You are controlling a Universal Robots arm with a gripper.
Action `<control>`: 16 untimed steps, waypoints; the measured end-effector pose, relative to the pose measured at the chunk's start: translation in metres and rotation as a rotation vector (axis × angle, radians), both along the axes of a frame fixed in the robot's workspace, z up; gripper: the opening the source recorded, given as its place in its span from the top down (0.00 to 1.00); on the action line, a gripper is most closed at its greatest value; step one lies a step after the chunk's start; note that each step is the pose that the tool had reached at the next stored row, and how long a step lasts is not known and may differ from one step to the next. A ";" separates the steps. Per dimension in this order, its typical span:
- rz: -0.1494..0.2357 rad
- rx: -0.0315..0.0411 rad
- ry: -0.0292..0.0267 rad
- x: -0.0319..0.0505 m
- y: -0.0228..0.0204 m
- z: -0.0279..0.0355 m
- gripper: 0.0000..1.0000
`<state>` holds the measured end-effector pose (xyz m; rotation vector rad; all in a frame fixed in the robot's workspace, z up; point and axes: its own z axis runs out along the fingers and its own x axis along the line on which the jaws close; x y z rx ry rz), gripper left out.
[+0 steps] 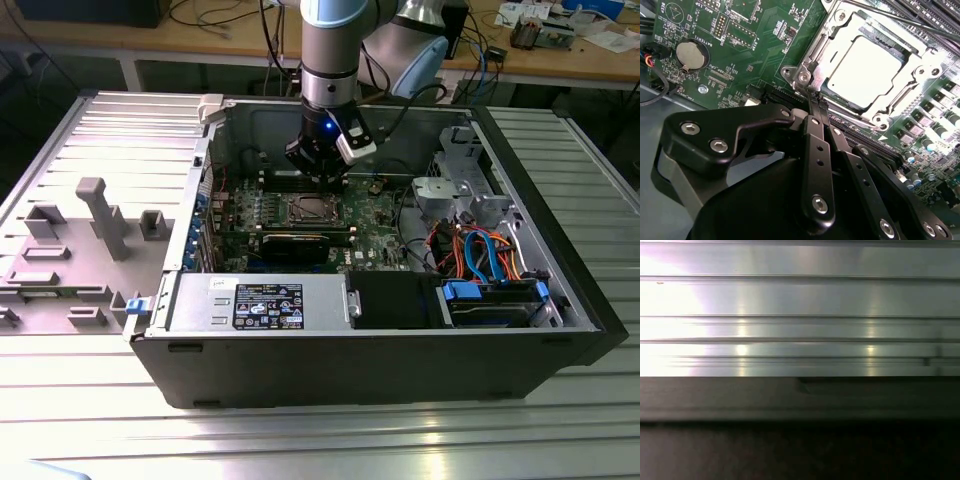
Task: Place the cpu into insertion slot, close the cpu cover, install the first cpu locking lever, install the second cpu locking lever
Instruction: 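Install the first cpu locking lever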
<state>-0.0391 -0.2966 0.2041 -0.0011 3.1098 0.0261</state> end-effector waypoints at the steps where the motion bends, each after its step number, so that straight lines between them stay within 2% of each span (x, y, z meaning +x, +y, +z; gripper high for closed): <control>1: 0.000 -0.0002 0.0002 0.0000 0.0000 0.0001 0.89; 11: 0.000 -0.0003 0.0000 0.0001 0.0000 0.0015 0.89; 16: 0.000 -0.0047 0.0003 0.0009 -0.0001 0.0015 0.89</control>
